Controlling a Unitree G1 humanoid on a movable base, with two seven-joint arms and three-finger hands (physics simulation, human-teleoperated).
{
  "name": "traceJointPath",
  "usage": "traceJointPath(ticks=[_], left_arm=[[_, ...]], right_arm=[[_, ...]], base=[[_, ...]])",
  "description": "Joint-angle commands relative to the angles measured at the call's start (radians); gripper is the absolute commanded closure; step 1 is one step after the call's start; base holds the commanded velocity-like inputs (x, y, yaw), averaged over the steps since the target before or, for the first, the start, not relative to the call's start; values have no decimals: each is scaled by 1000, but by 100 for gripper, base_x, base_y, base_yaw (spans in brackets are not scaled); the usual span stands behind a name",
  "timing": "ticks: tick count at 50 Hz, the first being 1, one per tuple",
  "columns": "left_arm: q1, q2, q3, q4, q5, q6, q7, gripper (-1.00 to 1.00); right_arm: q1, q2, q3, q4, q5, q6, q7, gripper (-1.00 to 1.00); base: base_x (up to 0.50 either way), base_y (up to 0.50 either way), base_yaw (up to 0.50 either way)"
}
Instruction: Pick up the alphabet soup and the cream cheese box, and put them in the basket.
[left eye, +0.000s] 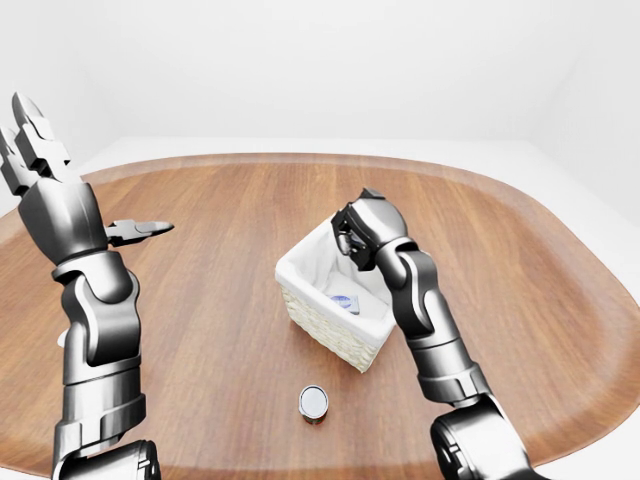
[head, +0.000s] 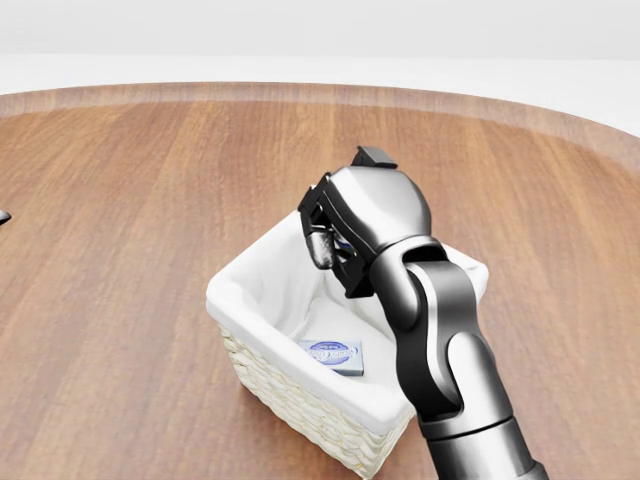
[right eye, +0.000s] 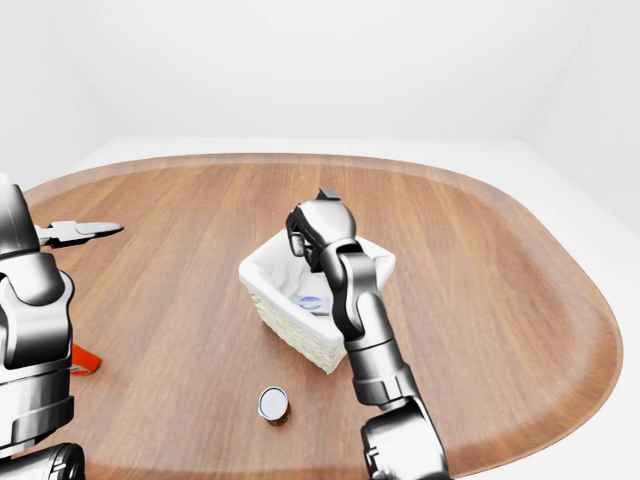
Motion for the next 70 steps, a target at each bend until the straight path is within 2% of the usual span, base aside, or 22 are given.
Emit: traceJointPath(ticks=[1,29,42,50,55,62,63,64,70], left_arm=[[0,1,3,-4,-2,0,-2,-100],[-5,1,-1,10,-7,0,7,-100],[-1,1,2,-7,-6,0,-2,-100],[-2,1,2,2,-8,0,3,-100],[-1,2,3,-13,-8,0,-6,-100],[-2,2,2,-3,-8,0,1,-100],[-3,2,2,2,-9,0,4,-100],[-2,2,2,0,-9,0,3,-100],[-2,1,2,-1,-8,0,3,-100]], right_arm=[[9,-10,-12,55,4,0,-24,100],[-41,-13,-5,187,20,0,-49,100],[12,6,23,137,-12,0,-12,100],[47,13,14,125,-9,0,-25,100],[59,12,27,68,-38,0,16,100],[68,14,20,56,-46,0,14,100],[66,14,12,67,-37,0,-2,-40],[63,12,10,71,-35,0,-4,-100],[56,7,20,25,-72,0,38,-100]], base=[[0,0,0],[0,0,0],[0,0,0],[0,0,0],[0,0,0],[0,0,0],[0,0,0],[0,0,0],[0,0,0]])
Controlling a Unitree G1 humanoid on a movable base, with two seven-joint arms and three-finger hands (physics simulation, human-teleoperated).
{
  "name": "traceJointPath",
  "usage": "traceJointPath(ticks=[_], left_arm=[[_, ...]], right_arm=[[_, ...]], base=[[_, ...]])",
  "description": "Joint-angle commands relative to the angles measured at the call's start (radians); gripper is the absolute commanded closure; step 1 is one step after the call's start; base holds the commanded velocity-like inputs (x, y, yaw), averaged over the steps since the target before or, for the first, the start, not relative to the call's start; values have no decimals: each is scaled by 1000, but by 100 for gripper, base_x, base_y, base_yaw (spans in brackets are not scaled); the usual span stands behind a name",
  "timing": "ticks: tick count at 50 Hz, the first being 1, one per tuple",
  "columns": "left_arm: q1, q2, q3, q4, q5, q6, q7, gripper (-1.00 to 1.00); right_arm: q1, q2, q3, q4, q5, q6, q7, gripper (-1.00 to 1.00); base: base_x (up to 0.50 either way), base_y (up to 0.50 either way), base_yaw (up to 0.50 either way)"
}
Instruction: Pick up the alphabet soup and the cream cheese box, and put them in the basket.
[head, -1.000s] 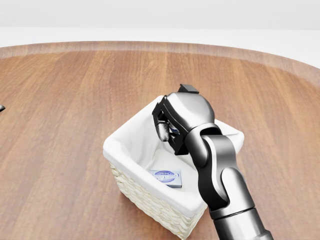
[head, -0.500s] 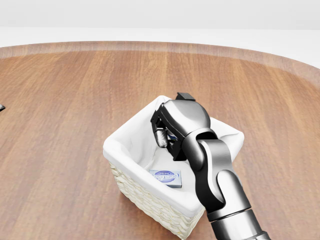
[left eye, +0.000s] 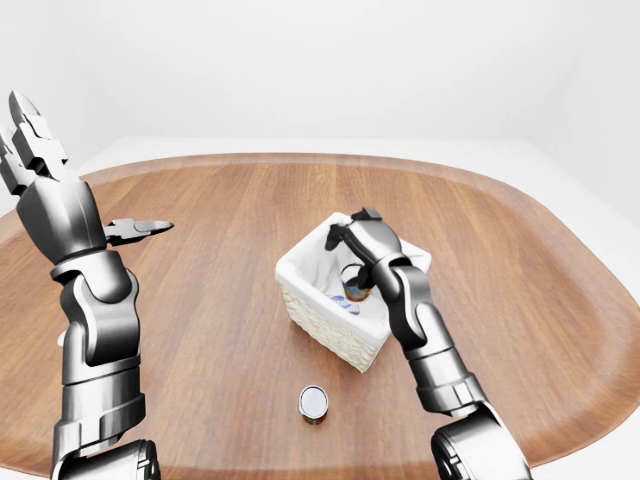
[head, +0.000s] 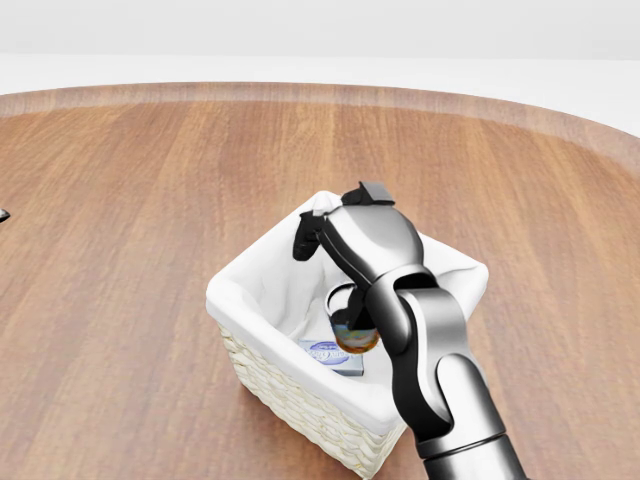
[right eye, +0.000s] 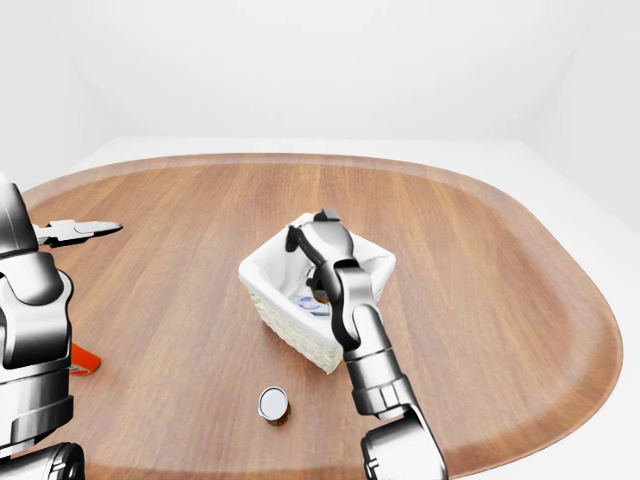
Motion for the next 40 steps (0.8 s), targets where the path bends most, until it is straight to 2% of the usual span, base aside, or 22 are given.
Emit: traceJointPath(ticks=[1,9,17,24,27,31,40], left_arm=[[0,0,0,-1,1,0,0,-100],[1,0,1,0,-1,0,0,-100],[0,1,0,1,-3,0,-3,-100],[1,0,1,0,-3,0,-2,-100],[3,0,2,-11,-2,0,-9,-100],[1,0,0,2,-2,0,-3,-100],[-6,1,-2,25,-2,0,8,-100]], right_arm=[[-2,-3,4,-56,-33,0,27,-100],[-9,-4,-7,-73,-53,0,46,-100],[-58,-17,-7,-138,-150,0,167,-100],[-90,-6,-21,-177,-219,0,231,-100],[-109,3,-34,-196,-221,0,214,-100],[-142,9,-44,-197,-190,0,136,-100],[-234,5,-72,-248,-59,0,-12,-100]], base=[[0,0,0],[0,0,0],[0,0,0],[0,0,0],[0,0,0],[0,0,0],[0,0,0]])
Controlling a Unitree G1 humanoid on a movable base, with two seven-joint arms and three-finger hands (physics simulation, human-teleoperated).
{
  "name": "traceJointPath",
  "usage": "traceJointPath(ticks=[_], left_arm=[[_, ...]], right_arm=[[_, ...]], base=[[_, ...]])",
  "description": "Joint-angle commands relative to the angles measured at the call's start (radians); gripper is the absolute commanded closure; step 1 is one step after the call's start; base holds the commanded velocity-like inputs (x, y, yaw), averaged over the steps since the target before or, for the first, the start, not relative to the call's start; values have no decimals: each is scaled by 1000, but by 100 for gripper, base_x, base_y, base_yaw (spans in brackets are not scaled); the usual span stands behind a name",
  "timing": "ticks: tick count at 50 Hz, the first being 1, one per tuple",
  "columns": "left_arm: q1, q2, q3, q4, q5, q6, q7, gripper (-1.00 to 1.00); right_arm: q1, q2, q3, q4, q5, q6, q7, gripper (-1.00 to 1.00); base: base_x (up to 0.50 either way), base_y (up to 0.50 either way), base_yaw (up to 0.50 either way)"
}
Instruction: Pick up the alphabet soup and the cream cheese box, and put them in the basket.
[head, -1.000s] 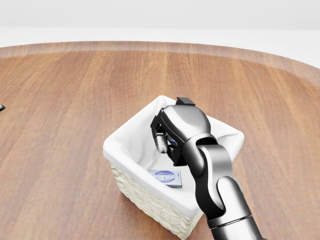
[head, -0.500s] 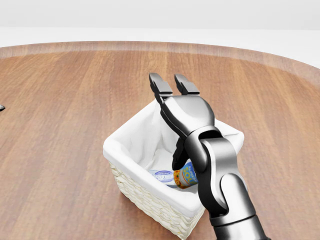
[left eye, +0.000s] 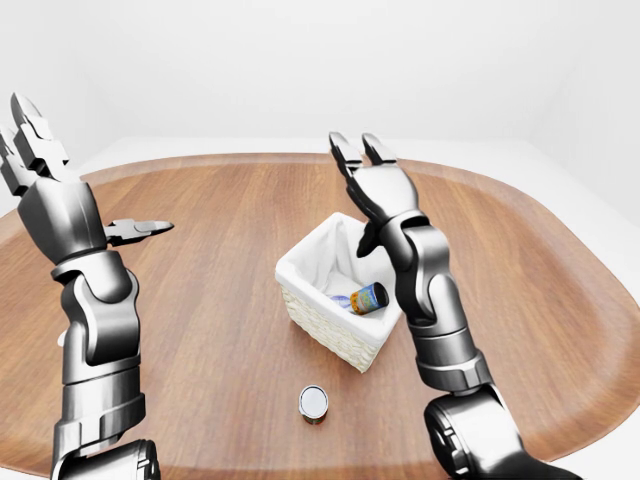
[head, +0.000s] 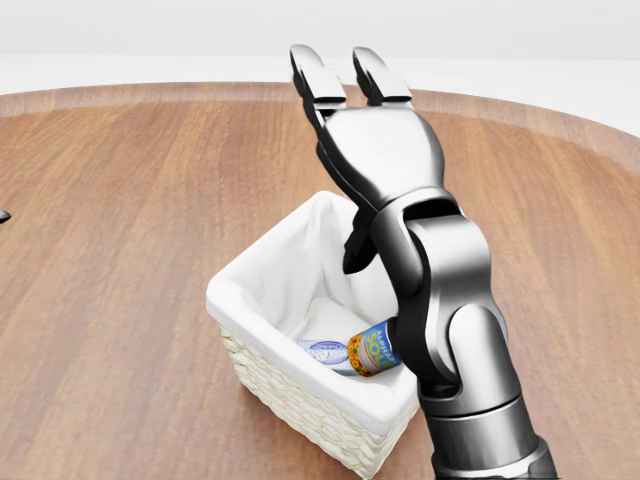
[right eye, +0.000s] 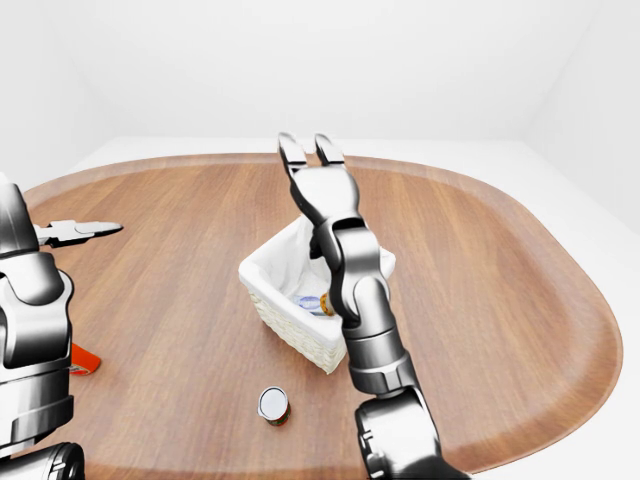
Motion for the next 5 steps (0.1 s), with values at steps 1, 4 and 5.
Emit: traceJointPath(ticks=[1,4,5], left_arm=[[-5,1,-1,12,-1,0,5,-100],[-3,1,-3,14,0,0,5,-100],[-4,1,-4,11,1,0,3,-100]], right_arm=[[-105,-1,-35,-65,112,0,-141,-100],[-130,-12,-37,-79,169,0,-196,-100],[-140,-10,-36,-94,183,0,-209,-100]], base=[[0,0,0],[0,0,0],[0,0,0]])
